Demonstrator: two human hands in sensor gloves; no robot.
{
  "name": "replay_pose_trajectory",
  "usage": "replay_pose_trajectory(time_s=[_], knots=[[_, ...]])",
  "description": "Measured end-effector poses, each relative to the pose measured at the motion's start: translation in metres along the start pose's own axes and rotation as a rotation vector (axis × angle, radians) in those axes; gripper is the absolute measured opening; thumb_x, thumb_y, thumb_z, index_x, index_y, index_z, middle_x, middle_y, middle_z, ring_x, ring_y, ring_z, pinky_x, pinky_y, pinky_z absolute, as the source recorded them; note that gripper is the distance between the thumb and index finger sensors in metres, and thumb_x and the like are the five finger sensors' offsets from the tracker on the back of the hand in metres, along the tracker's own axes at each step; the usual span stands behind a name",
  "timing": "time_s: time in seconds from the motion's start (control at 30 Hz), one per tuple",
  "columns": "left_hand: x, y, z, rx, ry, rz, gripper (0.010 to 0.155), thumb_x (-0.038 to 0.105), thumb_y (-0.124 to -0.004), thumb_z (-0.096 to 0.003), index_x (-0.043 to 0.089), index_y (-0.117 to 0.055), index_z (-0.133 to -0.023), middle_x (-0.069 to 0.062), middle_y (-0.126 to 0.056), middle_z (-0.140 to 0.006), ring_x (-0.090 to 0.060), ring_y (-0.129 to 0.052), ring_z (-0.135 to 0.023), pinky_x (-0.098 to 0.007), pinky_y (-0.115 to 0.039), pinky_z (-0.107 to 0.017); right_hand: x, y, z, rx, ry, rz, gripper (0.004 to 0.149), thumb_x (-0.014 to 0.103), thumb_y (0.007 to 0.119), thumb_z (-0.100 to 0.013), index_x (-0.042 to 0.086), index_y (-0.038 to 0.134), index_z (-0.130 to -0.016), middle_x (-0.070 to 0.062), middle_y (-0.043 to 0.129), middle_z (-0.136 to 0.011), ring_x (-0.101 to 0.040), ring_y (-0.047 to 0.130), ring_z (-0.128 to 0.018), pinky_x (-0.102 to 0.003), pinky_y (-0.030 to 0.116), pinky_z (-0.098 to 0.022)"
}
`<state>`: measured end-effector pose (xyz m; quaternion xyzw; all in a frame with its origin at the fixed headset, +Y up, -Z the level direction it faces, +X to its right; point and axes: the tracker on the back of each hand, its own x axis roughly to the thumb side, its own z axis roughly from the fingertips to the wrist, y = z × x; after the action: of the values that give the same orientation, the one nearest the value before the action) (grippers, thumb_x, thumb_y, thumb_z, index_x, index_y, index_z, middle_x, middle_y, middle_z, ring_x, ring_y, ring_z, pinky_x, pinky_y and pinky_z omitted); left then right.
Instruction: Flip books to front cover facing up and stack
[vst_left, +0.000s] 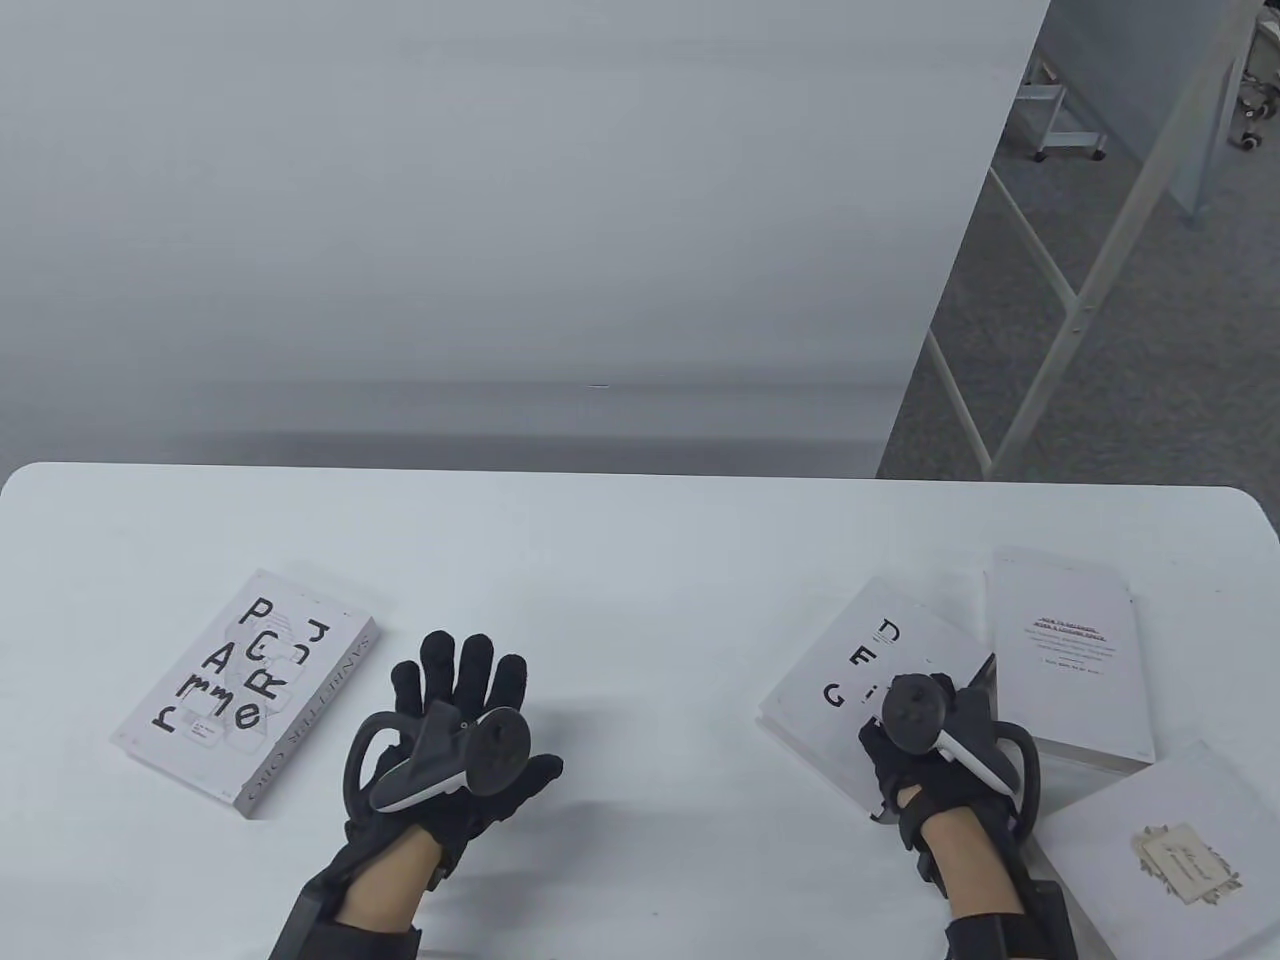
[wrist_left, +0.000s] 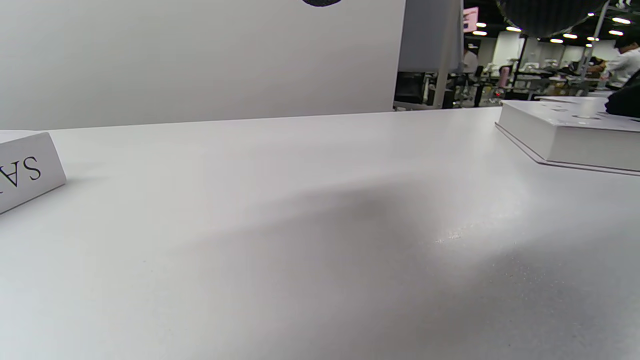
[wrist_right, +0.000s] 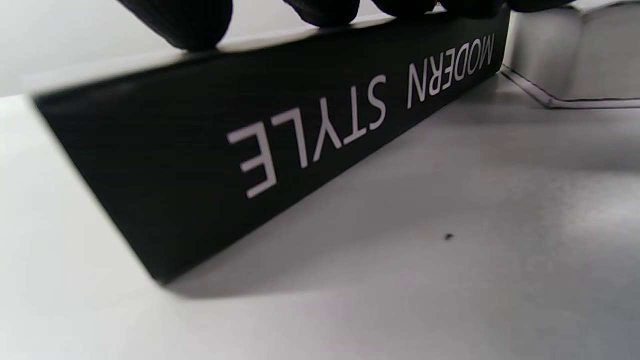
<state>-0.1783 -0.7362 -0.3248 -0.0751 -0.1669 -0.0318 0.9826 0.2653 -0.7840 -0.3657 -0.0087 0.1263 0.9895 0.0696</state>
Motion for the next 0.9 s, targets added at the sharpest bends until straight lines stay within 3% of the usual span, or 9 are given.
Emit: replay_pose_trajectory(time_s=[0.47,0.9], knots=[[0.004,-0.004,-0.001,-0.018,-0.017,0.033,0.099,0.075,-0.053,-0.0473,0.006,-0.028,-0.114,-0.032,-0.012,-0.111,-0.063,0.000,-0.089,-0.077,-0.018,-0.060,0.009,0.001,0.001,0.079,-0.172,-0.091,0.066,0.038,0.070,-0.049,0.011,0.043,-0.102,-0.031,0.030,-0.106,-0.061,0.035,-0.090,-0.072,0.045,-0.061],[0.007,-0.009,-0.004,-0.016,-0.048,0.124,0.100,0.074,-0.054,-0.0478,0.003,-0.026,-0.113,-0.032,-0.014,-0.110,-0.062,-0.005,-0.092,-0.075,-0.023,-0.063,0.052,0.010,0.007,0.123,-0.361,-0.062,0.062,0.036,0.071,-0.048,0.018,0.047,-0.102,-0.023,0.031,-0.107,-0.056,0.037,-0.093,-0.070,0.047,-0.062]])
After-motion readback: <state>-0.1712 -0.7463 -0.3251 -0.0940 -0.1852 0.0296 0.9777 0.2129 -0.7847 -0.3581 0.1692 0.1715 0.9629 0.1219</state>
